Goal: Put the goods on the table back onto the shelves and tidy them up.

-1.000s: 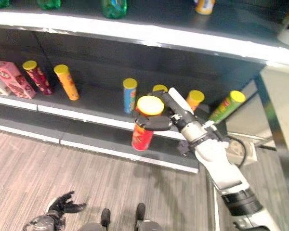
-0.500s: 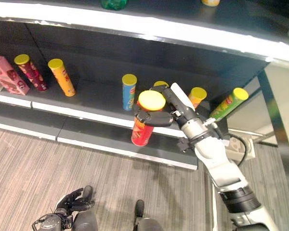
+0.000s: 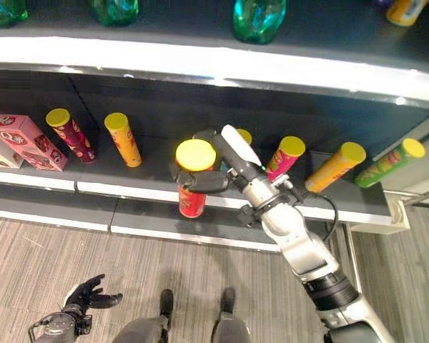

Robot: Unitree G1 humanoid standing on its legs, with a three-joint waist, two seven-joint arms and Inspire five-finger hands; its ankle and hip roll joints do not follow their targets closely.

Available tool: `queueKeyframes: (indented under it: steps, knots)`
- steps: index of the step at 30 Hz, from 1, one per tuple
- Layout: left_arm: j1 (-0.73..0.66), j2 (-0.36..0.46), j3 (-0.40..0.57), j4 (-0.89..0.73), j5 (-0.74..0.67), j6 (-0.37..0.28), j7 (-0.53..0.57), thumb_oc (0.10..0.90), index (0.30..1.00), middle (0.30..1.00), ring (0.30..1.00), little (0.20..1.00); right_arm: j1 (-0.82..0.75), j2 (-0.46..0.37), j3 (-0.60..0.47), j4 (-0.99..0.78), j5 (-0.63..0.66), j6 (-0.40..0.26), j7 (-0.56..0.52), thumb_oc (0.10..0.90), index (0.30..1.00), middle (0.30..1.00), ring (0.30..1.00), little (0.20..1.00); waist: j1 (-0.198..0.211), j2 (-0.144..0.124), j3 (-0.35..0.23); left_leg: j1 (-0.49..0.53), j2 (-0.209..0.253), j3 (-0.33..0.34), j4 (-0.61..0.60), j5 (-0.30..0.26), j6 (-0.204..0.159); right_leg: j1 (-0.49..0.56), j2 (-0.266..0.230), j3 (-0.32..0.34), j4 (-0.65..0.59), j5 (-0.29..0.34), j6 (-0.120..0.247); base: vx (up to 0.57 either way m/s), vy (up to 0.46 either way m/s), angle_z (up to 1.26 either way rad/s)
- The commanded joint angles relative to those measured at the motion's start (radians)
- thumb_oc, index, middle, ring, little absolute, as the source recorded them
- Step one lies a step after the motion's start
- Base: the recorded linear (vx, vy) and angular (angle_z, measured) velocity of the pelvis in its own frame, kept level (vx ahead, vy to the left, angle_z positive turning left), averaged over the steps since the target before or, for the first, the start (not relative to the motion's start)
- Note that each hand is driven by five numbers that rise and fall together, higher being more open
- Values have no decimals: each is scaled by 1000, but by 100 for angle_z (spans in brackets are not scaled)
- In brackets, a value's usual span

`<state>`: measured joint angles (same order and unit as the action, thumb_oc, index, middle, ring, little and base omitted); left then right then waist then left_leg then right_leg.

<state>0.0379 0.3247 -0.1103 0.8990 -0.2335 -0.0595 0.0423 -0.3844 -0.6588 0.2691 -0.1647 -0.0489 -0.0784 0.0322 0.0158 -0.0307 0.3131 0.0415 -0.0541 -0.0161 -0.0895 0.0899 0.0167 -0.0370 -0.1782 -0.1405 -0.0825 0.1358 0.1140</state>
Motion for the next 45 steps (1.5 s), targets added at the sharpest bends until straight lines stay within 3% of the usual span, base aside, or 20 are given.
queueKeyframes:
  steps: [1, 10, 14, 17, 18, 21, 23, 26, 33, 35, 40, 45]
  knots:
    - [34, -3, -26, -30, 5, -33, 0, 800, 900, 900, 900, 900, -132, 0, -36, -67, -21, -90, -54, 400, 300, 300, 300, 300, 37, 5, -79, -22, 81, 74, 28, -64, -79, 67, -1, -53, 7, -62, 50, 51, -30, 6]
    - [47, -13, -38, -60, -33, -34, 36, 800, 900, 900, 900, 900, -214, 68, 69, 1, -119, -82, -103, 400, 300, 300, 300, 300, 65, -6, -74, -12, 95, 52, 21, -62, -85, 100, -1, -95, -3, -73, 53, 35, -42, 1]
    - [37, -7, -61, -83, -58, -44, 64, 800, 900, 900, 900, 900, -275, 114, 103, 77, -197, -71, -182, 400, 300, 300, 300, 300, 91, 4, -44, -40, 88, 21, 21, -54, -80, 75, -5, -94, 16, -76, 52, -50, -22, 18]
    - [37, -7, -60, -83, -58, -43, 64, 800, 900, 900, 900, 900, -277, 115, 104, 80, -197, -72, -183, 400, 300, 300, 300, 300, 89, 4, -45, -42, 88, 20, 21, -54, -80, 72, -5, -94, 18, -77, 52, -13, -3, 17]
    - [41, -3, -70, -95, -81, -55, 84, 800, 900, 900, 900, 900, -312, 130, 115, 120, -284, -57, -245, 400, 300, 300, 300, 300, 114, 19, -27, -58, 82, -6, 15, -46, -75, 52, -10, -93, 35, -81, 52, -26, -2, 14]
    - [40, -3, -69, -95, -82, -54, 85, 800, 900, 900, 900, 900, -318, 133, 119, 128, -287, -59, -250, 400, 300, 300, 300, 300, 111, 19, -29, -62, 82, -7, 15, -45, -75, 46, -11, -94, 41, -83, 52, -8, -4, 12]
    - [54, 9, -88, -133, -89, -64, 93, 800, 900, 900, 900, 900, -367, 138, 103, 212, -407, -20, -350, 400, 300, 300, 300, 300, 148, 46, -19, -98, 69, -51, 8, -30, -75, 39, -27, -138, 47, -86, 58, 5, -18, 13]
    - [50, 15, -98, -139, -89, -70, 100, 800, 900, 900, 900, 900, -396, 140, 87, 253, -434, -1, -402, 400, 300, 300, 300, 300, 162, 57, -12, -117, 61, -73, 6, -24, -76, 33, -34, -159, 53, -89, 60, -10, -15, 67]
    - [24, 30, -126, -153, -91, -82, 108, 800, 900, 900, 900, 900, -476, 127, 58, 353, -442, 29, -491, 400, 300, 300, 300, 300, 188, 76, 12, -161, 51, -105, 7, -10, -78, 15, -43, -192, 52, -86, 63, -15, -15, 18]
    - [12, 38, -143, -178, -92, -88, 103, 800, 900, 900, 900, 900, -495, 91, 36, 394, -455, 45, -527, 400, 300, 300, 300, 300, 203, 93, 31, -187, 44, -126, 6, 0, -80, -4, -49, -210, 61, -88, 66, -12, -12, 9]
    - [6, 38, -161, -202, -83, -88, 98, 800, 900, 900, 900, 900, -469, 57, -30, 400, -445, 62, -585, 400, 300, 300, 300, 300, 207, 119, 43, -209, 33, -154, 7, 7, -79, -11, -62, -236, 73, -94, 68, 8, -6, 20]
    - [11, 34, -175, -206, -77, -89, 98, 800, 900, 900, 900, 900, -451, 74, -68, 443, -395, 57, -628, 400, 300, 300, 300, 300, 211, 129, 46, -213, 29, -161, 8, 8, -78, -10, -66, -244, 74, -98, 69, 15, 2, 11]
